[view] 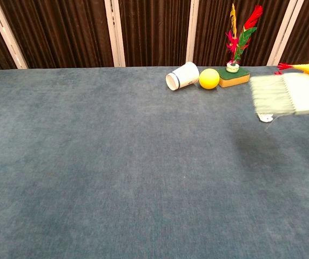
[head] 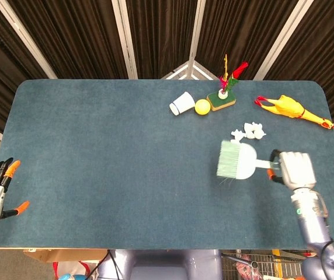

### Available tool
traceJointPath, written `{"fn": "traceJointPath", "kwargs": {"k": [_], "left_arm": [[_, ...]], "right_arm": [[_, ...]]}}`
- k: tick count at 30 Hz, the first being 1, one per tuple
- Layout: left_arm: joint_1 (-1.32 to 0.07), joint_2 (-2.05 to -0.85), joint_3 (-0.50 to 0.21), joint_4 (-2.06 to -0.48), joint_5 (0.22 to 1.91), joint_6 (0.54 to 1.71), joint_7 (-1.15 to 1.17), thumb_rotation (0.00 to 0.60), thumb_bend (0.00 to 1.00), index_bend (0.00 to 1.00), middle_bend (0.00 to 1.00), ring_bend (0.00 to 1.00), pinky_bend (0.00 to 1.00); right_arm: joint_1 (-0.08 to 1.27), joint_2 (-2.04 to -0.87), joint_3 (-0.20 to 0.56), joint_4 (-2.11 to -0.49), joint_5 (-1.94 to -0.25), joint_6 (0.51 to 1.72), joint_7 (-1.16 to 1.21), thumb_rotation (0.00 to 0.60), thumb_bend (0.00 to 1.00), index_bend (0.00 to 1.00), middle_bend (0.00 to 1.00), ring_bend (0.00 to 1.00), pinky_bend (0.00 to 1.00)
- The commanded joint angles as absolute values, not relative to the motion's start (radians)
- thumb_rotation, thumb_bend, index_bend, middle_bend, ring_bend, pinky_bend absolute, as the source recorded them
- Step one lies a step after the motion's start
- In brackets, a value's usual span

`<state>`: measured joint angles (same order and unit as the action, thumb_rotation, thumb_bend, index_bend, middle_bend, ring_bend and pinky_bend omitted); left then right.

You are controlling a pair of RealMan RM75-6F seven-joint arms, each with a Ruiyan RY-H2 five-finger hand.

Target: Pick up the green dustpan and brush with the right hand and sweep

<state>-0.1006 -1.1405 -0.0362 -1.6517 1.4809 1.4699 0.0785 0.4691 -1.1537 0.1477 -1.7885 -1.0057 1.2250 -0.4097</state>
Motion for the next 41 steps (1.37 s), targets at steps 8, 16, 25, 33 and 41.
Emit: {"fn": "traceJointPath", "kwargs": {"k": [8,16,25,33,41], "left_arm": [[-0.098,-1.138,-0.035,-1.647,1.482,1.471,0.073,0.6,0.0,0.0,0.0,0.0,0.02],[-0.098,-1.13,-0.031,-1.646,1.483,1.466,0.067,0.6,0.0,0.0,0.0,0.0,0.02],[-0.099,-1.126,-0.03,-1.654,1.477,1.459,0.081,0.6,0.0,0.0,0.0,0.0,0.02],[-0.097,-1.126,-0.03,-1.659,1.477,1.461,0.088,0.6,0.0,0.0,0.0,0.0,0.02],[-0.097,-1.128,-0.029,-1.642,1.494,1.474,0.11,0.6,0.0,0.0,0.0,0.0,0.02]], "right_arm": [[0.497,-1.348,0.083,-1.76,-1.038,1.239,-0.575,0.6,0.55,0.42,0.6,0.62,0.63],[0.488,-1.406,0.06,-1.733,-1.001,1.27,-0.68,0.6,0.37,0.08,0.19,0.19,0.3],[0.454,-1.344,0.042,-1.747,-0.972,1.287,-0.688,0.6,0.35,0.0,0.09,0.1,0.21],[0.381,-1.201,0.008,-1.771,-1.06,1.334,-0.562,0.6,0.35,0.0,0.03,0.02,0.09],[0.267,-1.099,-0.02,-1.737,-1.211,1.454,-0.322,0.6,0.35,0.0,0.0,0.0,0.03]]}}
